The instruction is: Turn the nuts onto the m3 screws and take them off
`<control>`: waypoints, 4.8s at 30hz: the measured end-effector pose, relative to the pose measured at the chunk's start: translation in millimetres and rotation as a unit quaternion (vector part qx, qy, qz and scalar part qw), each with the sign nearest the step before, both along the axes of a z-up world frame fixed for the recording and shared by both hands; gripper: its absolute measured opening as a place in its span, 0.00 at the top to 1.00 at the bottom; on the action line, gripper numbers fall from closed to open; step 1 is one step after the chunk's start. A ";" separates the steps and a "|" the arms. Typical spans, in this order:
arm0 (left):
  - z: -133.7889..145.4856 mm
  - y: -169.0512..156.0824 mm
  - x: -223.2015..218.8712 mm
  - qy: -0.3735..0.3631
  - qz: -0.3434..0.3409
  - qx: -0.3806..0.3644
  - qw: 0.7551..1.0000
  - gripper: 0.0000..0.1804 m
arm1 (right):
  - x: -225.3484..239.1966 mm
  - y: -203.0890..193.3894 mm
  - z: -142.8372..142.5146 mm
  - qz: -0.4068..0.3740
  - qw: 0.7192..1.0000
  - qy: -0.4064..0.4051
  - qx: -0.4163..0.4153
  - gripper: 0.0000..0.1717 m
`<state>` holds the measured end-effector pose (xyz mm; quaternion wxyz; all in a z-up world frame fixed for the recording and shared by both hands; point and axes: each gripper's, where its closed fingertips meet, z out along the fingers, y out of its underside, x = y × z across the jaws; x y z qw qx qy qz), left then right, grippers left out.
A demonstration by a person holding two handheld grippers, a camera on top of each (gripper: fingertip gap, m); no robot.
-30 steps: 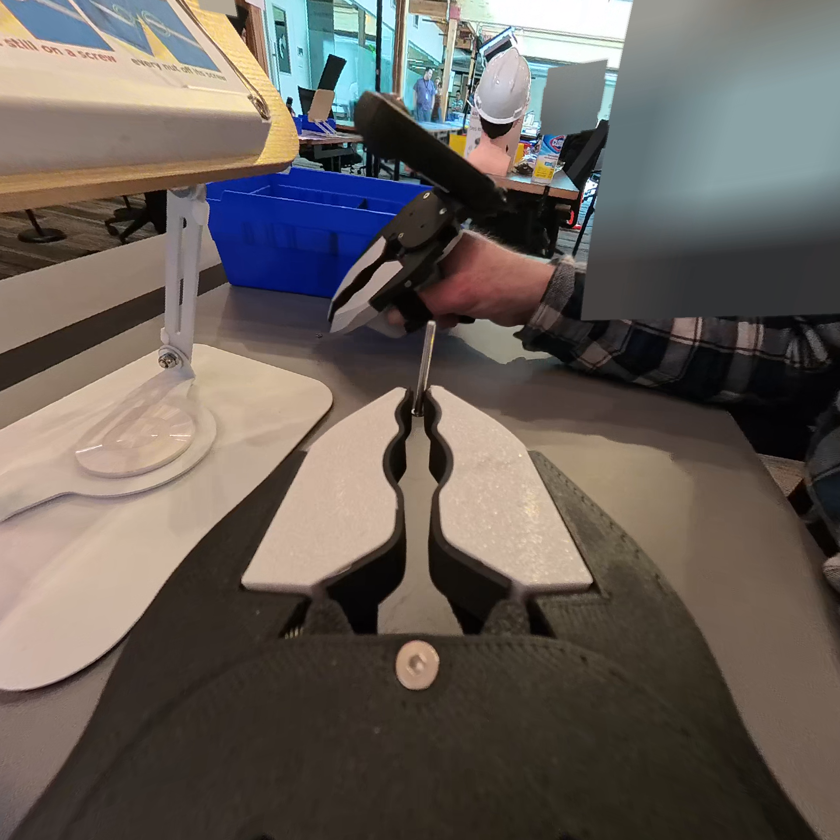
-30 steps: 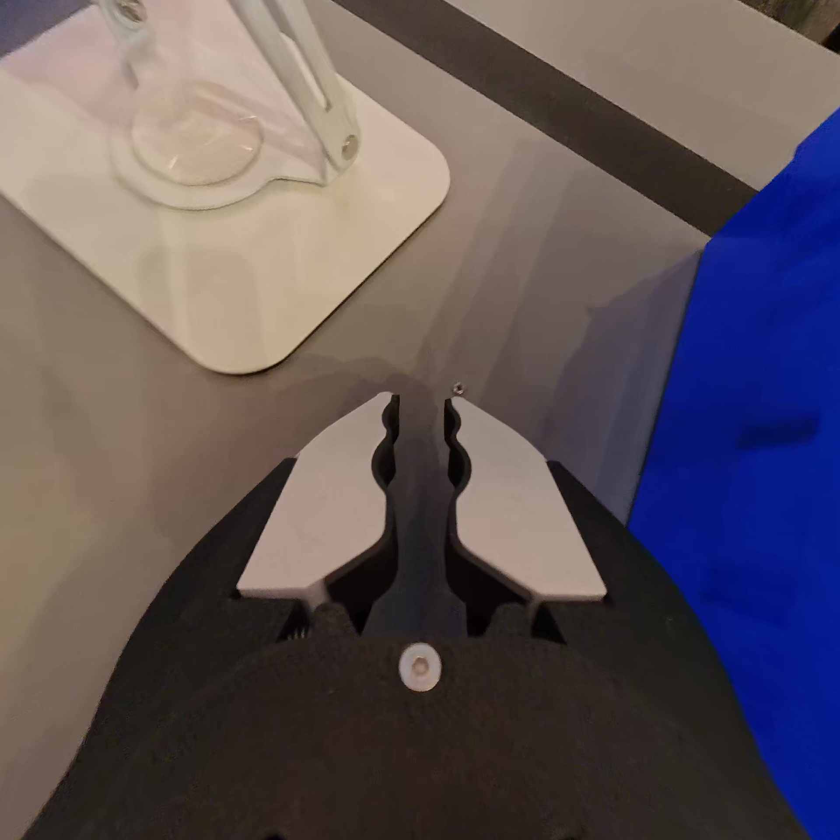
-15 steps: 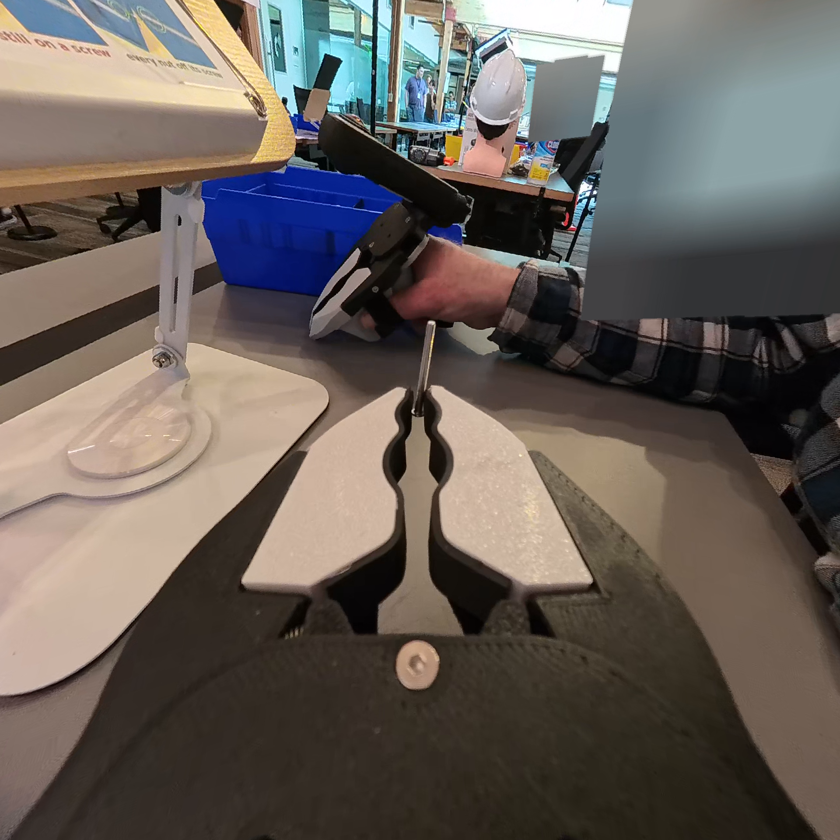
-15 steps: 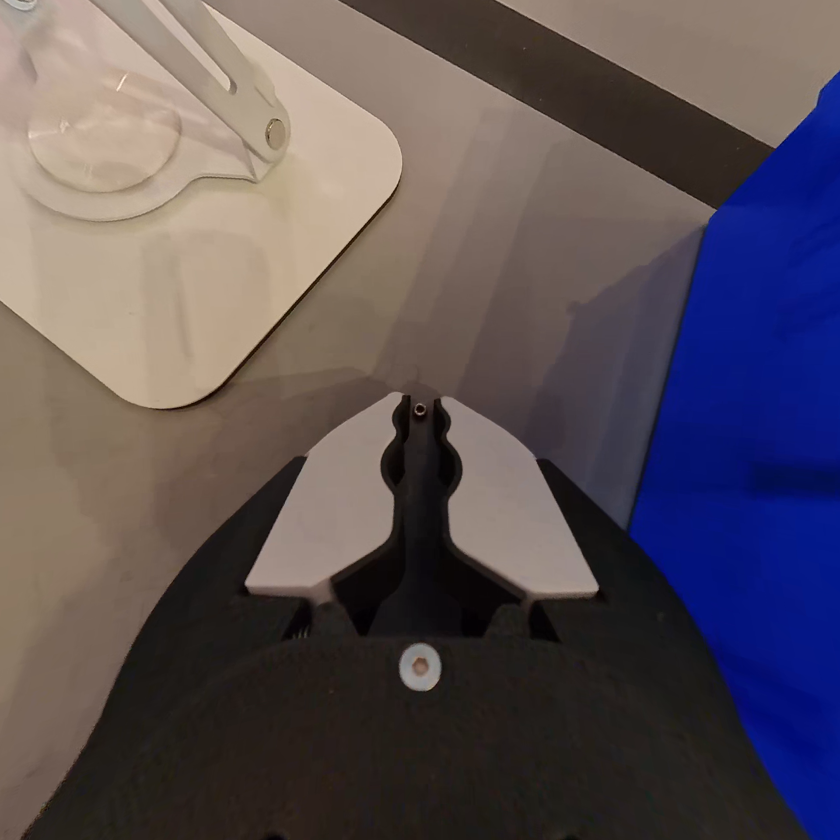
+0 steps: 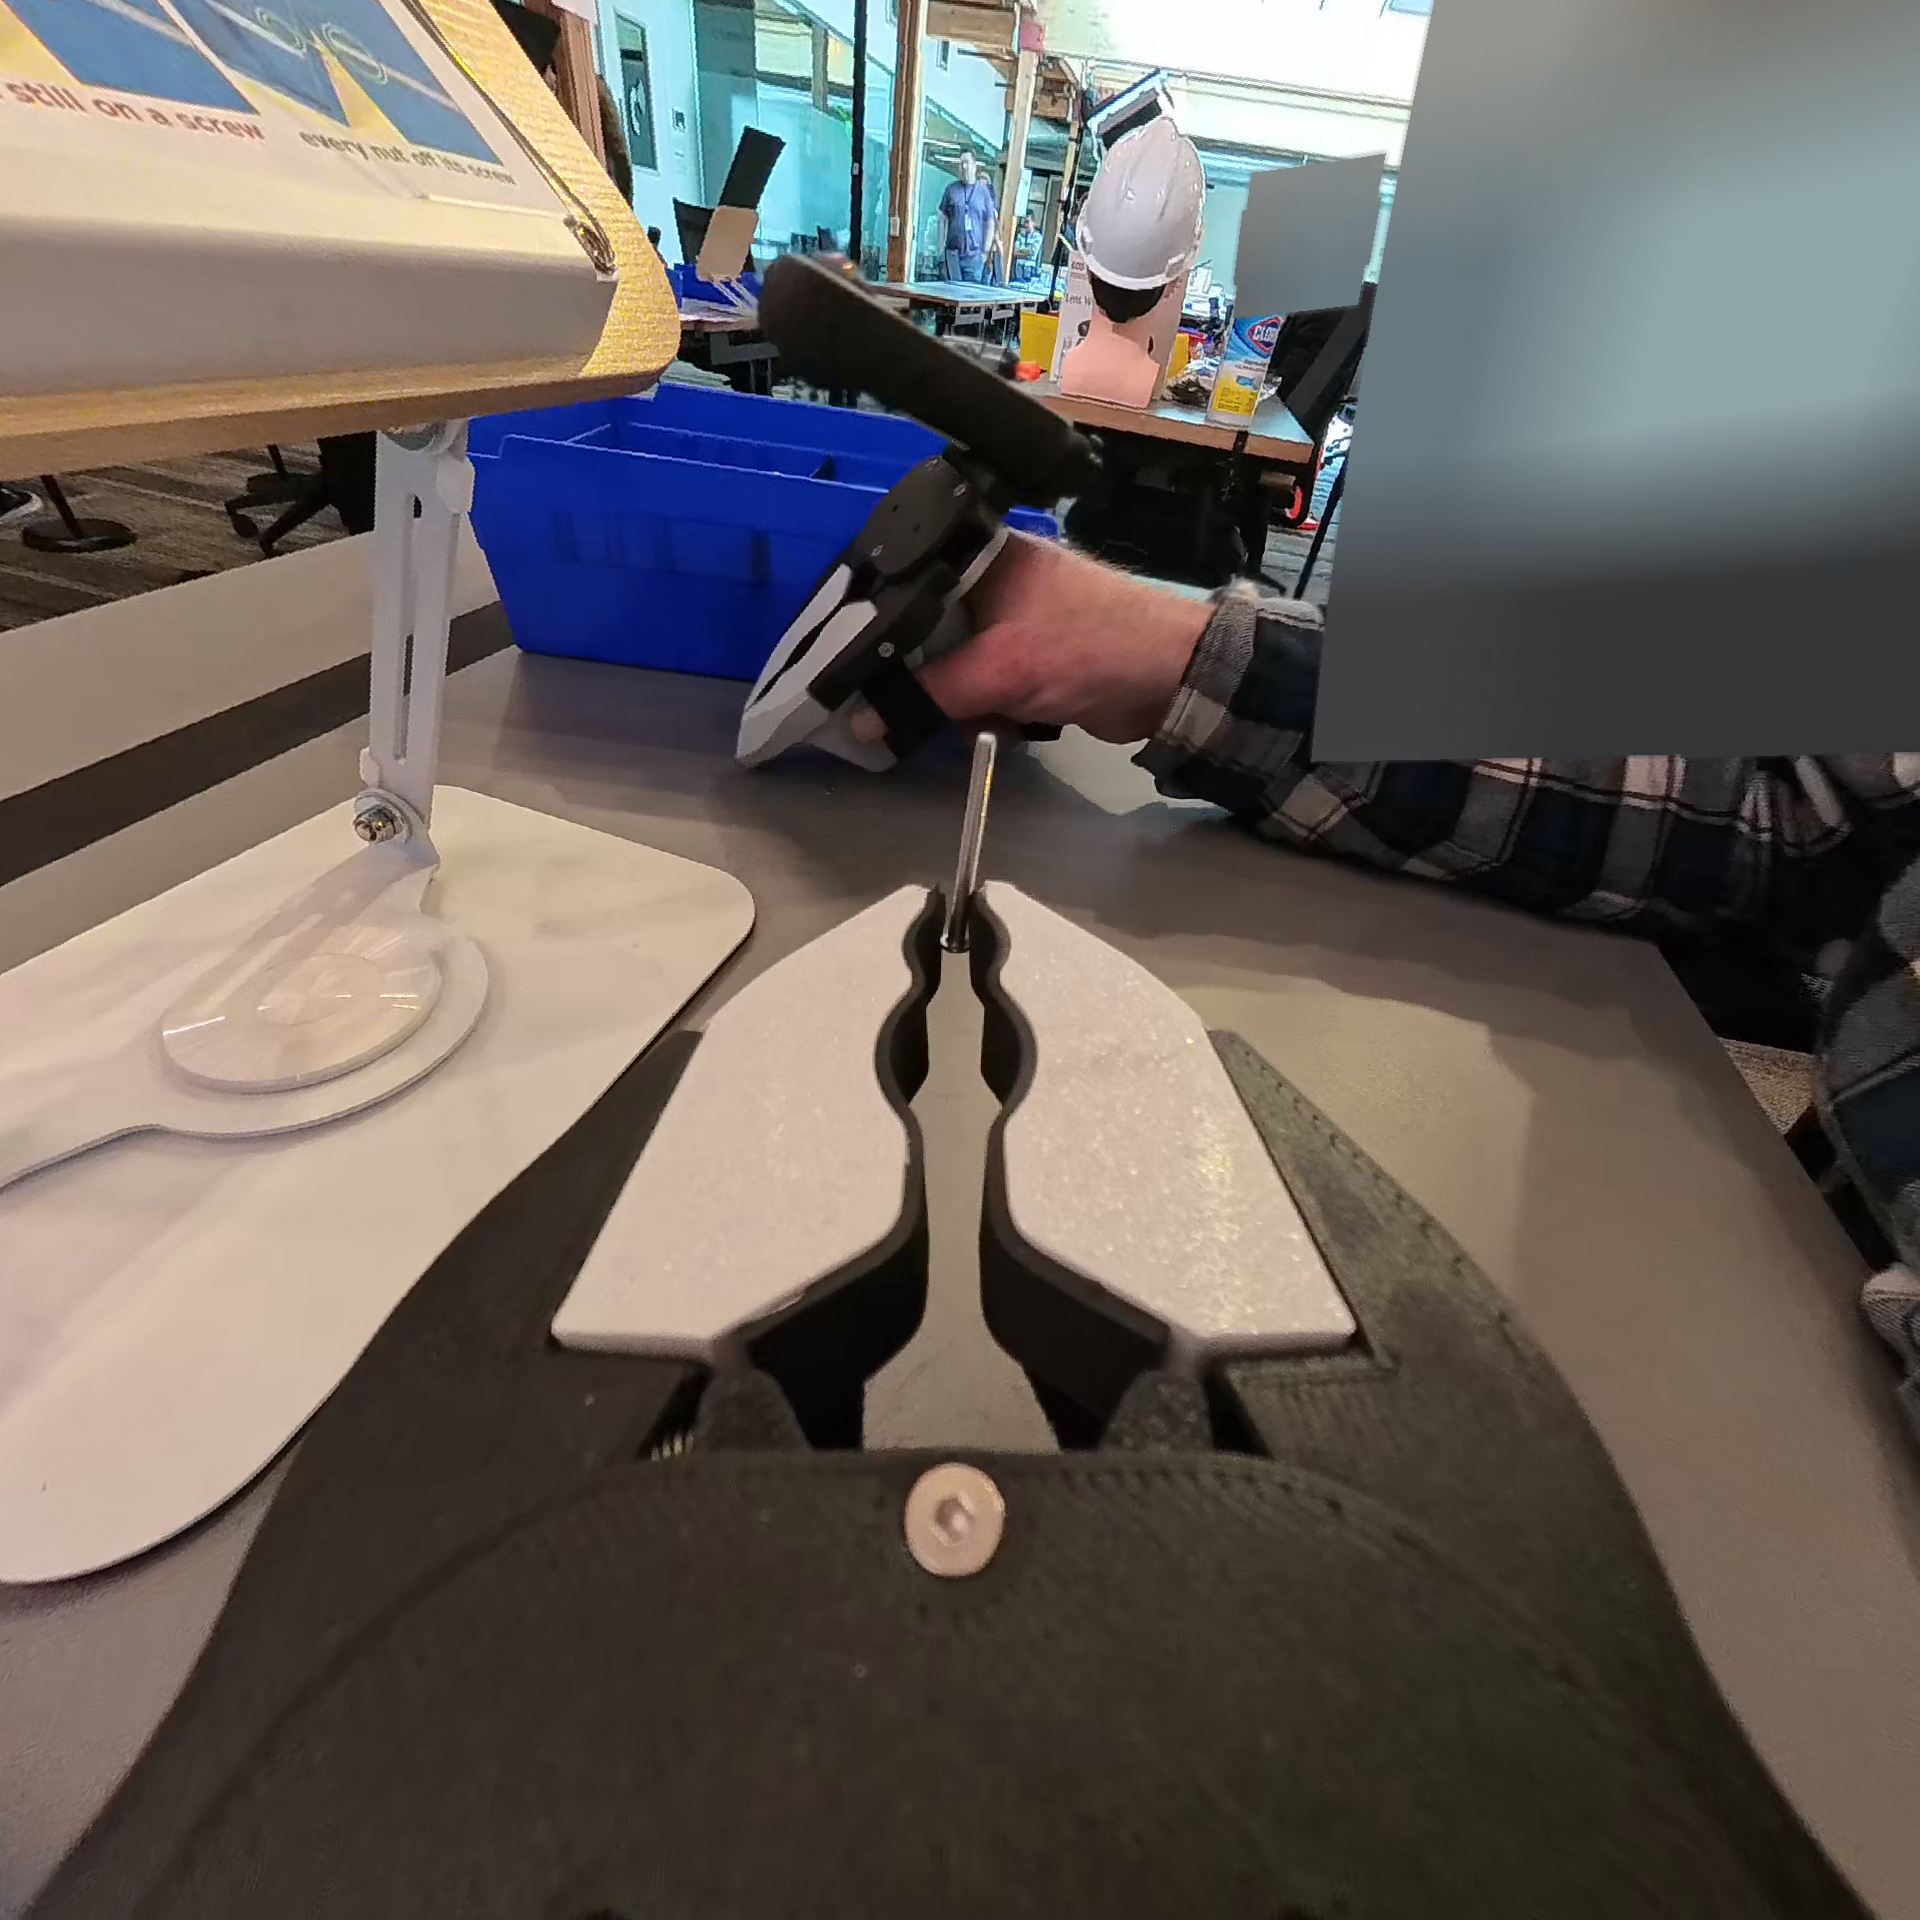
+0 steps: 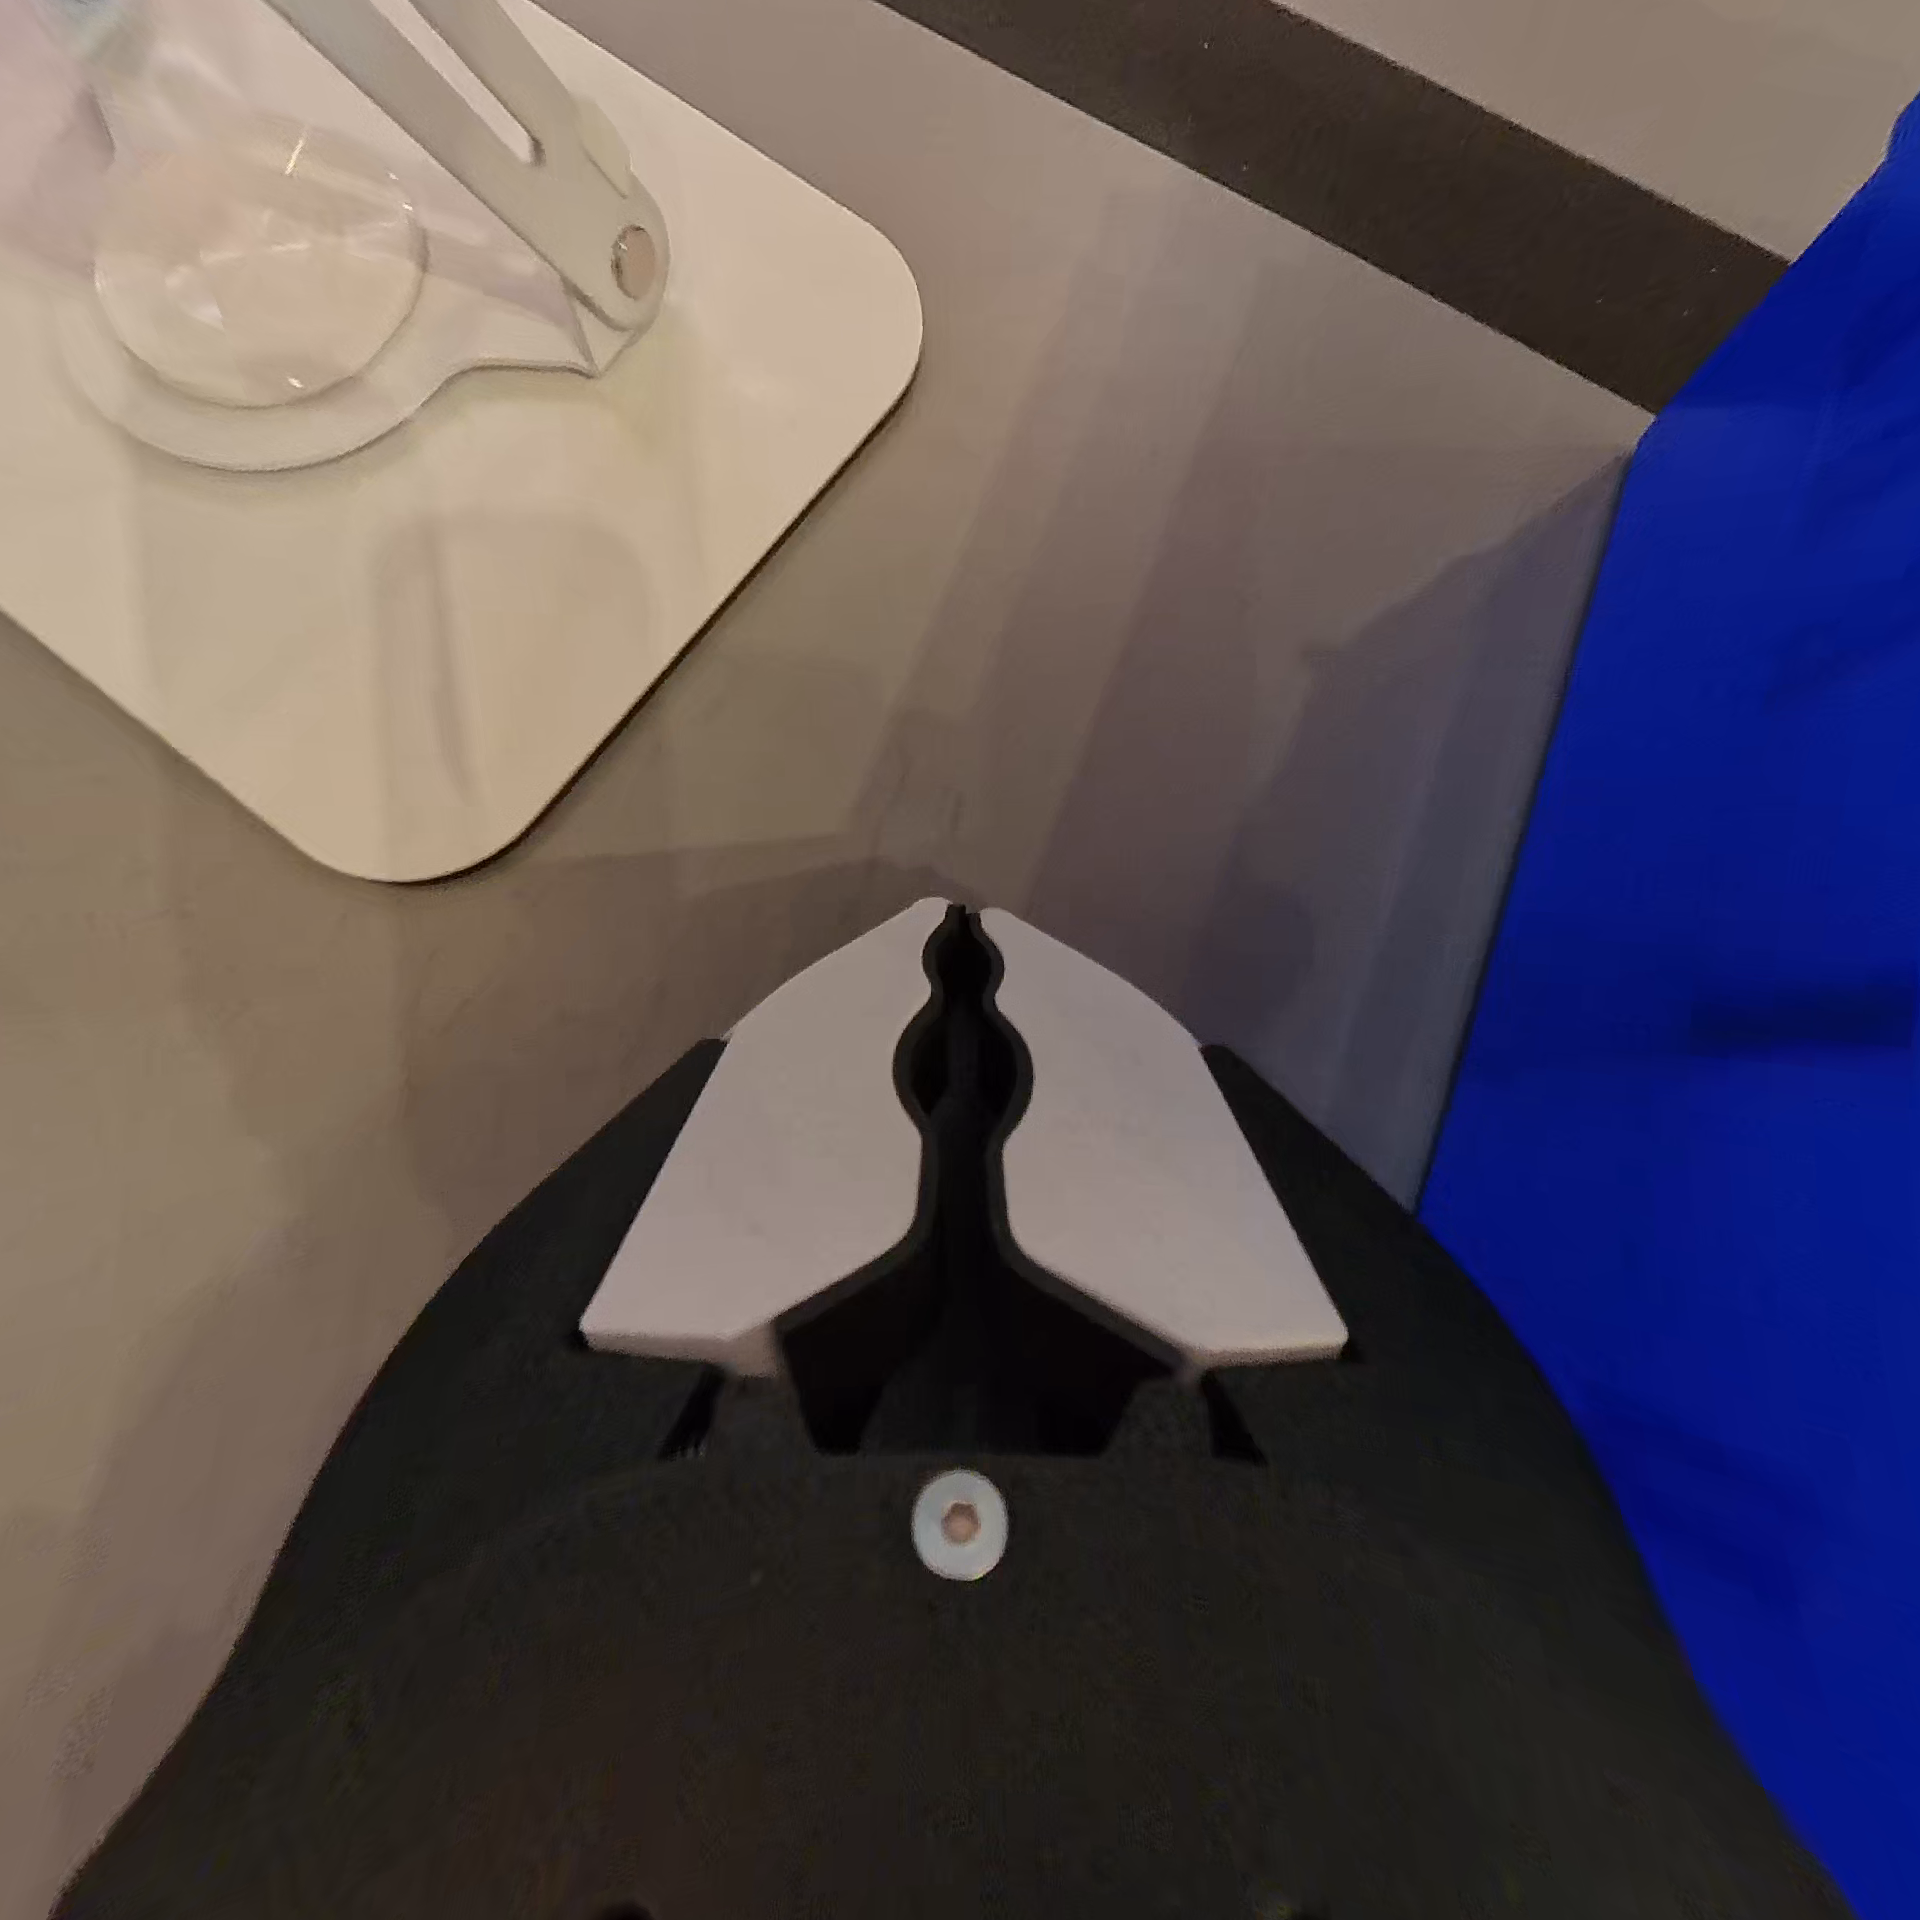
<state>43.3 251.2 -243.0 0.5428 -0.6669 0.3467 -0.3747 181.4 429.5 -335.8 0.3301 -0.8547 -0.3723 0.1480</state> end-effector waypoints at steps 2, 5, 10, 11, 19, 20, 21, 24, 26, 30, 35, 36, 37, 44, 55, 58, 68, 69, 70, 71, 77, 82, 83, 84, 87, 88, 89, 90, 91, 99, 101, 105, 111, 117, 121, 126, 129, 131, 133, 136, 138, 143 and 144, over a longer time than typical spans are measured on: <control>0.5 0.1 -0.5 -0.002 0.001 0.000 1.000 0.98 | 1.3 -8.2 4.6 0.005 1.000 0.007 -0.001 0.97; 0.3 0.1 0.1 -0.003 0.000 -0.001 1.000 0.98 | 3.1 -26.2 6.4 0.022 1.000 0.001 -0.001 0.93; -0.9 0.0 1.6 -0.001 -0.002 -0.002 1.000 0.98 | 8.0 -42.3 1.1 0.043 0.999 -0.028 -0.004 0.91; -0.9 0.3 1.2 -0.001 -0.001 -0.002 1.000 0.98 | 8.1 -42.4 0.0 0.044 0.999 -0.029 -0.004 0.91; -2.6 1.7 0.9 -0.004 -0.001 -0.007 1.000 0.98 | 7.0 -43.4 -3.6 0.051 0.998 -0.038 -0.009 0.91; -3.2 1.9 0.8 -0.005 -0.001 -0.009 1.000 0.98 | 7.2 -43.5 -3.8 0.049 0.998 -0.038 -0.011 0.93; -3.4 2.4 0.6 -0.006 -0.001 -0.010 1.000 0.98 | 7.7 -43.4 -3.8 0.048 0.998 -0.037 -0.013 0.95; -3.1 2.9 0.0 -0.009 -0.001 -0.012 1.000 0.98 | 8.4 -42.5 -3.9 0.050 0.998 -0.044 -0.012 0.96; -3.2 3.6 -0.7 -0.011 0.000 -0.013 1.000 0.98 | 8.4 -42.6 -4.1 0.051 0.997 -0.048 -0.013 0.97; -2.9 4.4 -2.1 -0.013 0.001 -0.014 1.000 0.98 | 8.6 -42.8 -4.1 0.051 0.998 -0.044 -0.013 0.97; -2.9 4.0 -1.7 -0.013 0.000 -0.014 1.000 0.98 | 8.5 -44.5 -3.9 0.052 0.998 -0.043 -0.016 0.97; -2.7 3.9 -1.6 -0.013 0.000 -0.014 1.000 0.98 | 8.6 -45.5 -4.0 0.053 0.997 -0.044 -0.016 0.97; -2.5 3.8 -1.6 -0.013 0.000 -0.013 1.000 0.98 | 8.6 -46.8 -3.9 0.054 0.997 -0.044 -0.017 0.97; -3.1 3.5 -0.6 -0.010 -0.001 -0.013 1.000 0.98 | 7.2 -67.8 3.6 0.067 0.997 -0.036 -0.019 0.97; -4.5 1.9 3.0 0.003 -0.002 -0.003 1.000 0.98 | -24.5 -158.4 17.2 0.152 0.988 -0.025 -0.020 0.97; -4.5 -0.9 6.2 0.009 -0.007 0.004 1.000 0.98 | -32.9 -180.2 20.8 0.169 0.985 -0.020 -0.020 0.97; -6.3 -6.1 13.0 0.025 -0.014 0.017 0.999 0.98 | -48.8 -226.4 20.0 0.203 0.979 -0.033 0.008 0.97; -6.9 -6.7 13.8 0.028 -0.015 0.020 0.999 0.98 | -50.1 -229.7 20.0 0.204 0.978 -0.031 0.011 0.97; -7.6 -7.6 14.5 0.033 -0.016 0.024 0.999 0.98 | -50.4 -232.2 19.5 0.205 0.978 -0.033 0.014 0.97; -8.3 -8.3 15.0 0.038 -0.015 0.028 0.999 0.98 | -50.1 -234.0 19.2 0.205 0.978 -0.036 0.017 0.97; -11.9 -12.0 17.2 0.061 -0.016 0.042 0.997 0.98 | -50.1 -241.4 19.5 0.210 0.977 -0.040 0.026 0.97; -14.1 -13.5 17.6 0.070 -0.015 0.044 0.996 0.98 | -47.5 -242.5 18.4 0.207 0.977 -0.036 0.023 0.97; -14.2 -13.3 17.5 0.071 -0.014 0.044 0.996 0.98 | -46.3 -241.9 19.1 0.205 0.978 -0.035 0.024 0.97; -14.3 -13.3 17.5 0.071 -0.014 0.044 0.996 0.98 | -44.5 -240.6 20.2 0.203 0.978 -0.035 0.025 0.97; -14.3 -13.6 17.3 0.072 -0.014 0.045 0.996 0.98 | -35.7 -233.1 28.3 0.189 0.981 -0.028 0.032 0.97; -14.4 -13.9 17.3 0.072 -0.014 0.045 0.996 0.98 | -31.9 -230.5 31.8 0.183 0.982 -0.023 0.032 0.97; -14.4 -13.8 17.1 0.072 -0.014 0.045 0.996 0.98 | -27.1 -227.1 34.9 0.176 0.984 -0.022 0.035 0.97; -14.4 -13.5 17.1 0.071 -0.013 0.044 0.996 0.98 | -21.6 -223.6 37.7 0.169 0.984 -0.024 0.040 0.97; -14.5 -13.0 17.1 0.071 -0.013 0.043 0.996 0.98 | -16.2 -220.5 40.3 0.163 0.985 -0.025 0.043 0.97; -13.6 -10.1 15.4 0.064 -0.006 0.037 0.997 0.98 | 44.0 -178.7 79.4 0.101 0.992 -0.014 0.072 0.97; -13.4 -9.0 14.9 0.063 -0.004 0.036 0.997 0.98 | 66.7 -156.4 97.2 0.077 0.994 0.001 0.079 0.97; -13.7 -7.9 15.2 0.064 -0.003 0.036 0.997 0.98 | 121.3 -91.2 113.0 0.018 0.994 -0.029 0.104 0.97; -13.1 -7.5 14.3 0.061 -0.002 0.035 0.998 0.98 | 168.6 -13.9 68.3 -0.035 0.997 -0.058 0.040 0.97; -12.7 -7.8 14.1 0.057 -0.006 0.031 0.998 0.98 | 176.0 6.2 38.6 -0.053 0.995 -0.083 -0.012 0.96; -12.0 -7.7 13.9 0.054 -0.007 0.031 0.998 0.98 | 181.4 7.9 51.3 -0.070 0.995 -0.075 -0.012 0.85; -6.4 -8.7 16.4 0.033 -0.008 0.026 0.999 0.98 | 167.3 -11.6 107.6 -0.064 0.995 -0.027 0.073 0.87; 4.5 -10.2 21.5 -0.006 -0.015 0.014 1.000 0.98 | 107.5 -59.1 151.6 0.016 0.990 0.044 0.130 0.89; 10.2 -12.6 26.7 -0.025 -0.023 0.010 0.999 0.98 | 48.3 -102.3 167.3 0.105 0.977 0.122 0.143 0.89; 16.4 -16.6 32.8 -0.050 -0.036 0.003 0.998 0.98 | -7.9 -143.7 167.5 0.184 0.956 0.187 0.133 0.89; 21.8 -23.3 41.4 -0.081 -0.058 -0.009 0.995 0.98 | -69.8 -183.3 149.7 0.255 0.930 0.248 0.090 0.87; 22.5 -27.0 44.9 -0.084 -0.067 -0.011 0.994 0.98 | -94.1 -197.7 146.2 0.283 0.909 0.298 0.061 0.87; 26.0 -31.7 46.5 -0.092 -0.081 -0.011 0.992 0.98 | -119.5 -212.7 141.4 0.326 0.887 0.323 0.049 0.91; 25.5 -31.8 46.4 -0.090 -0.082 -0.010 0.992 0.98 | -121.3 -215.6 143.4 0.333 0.883 0.328 0.050 0.93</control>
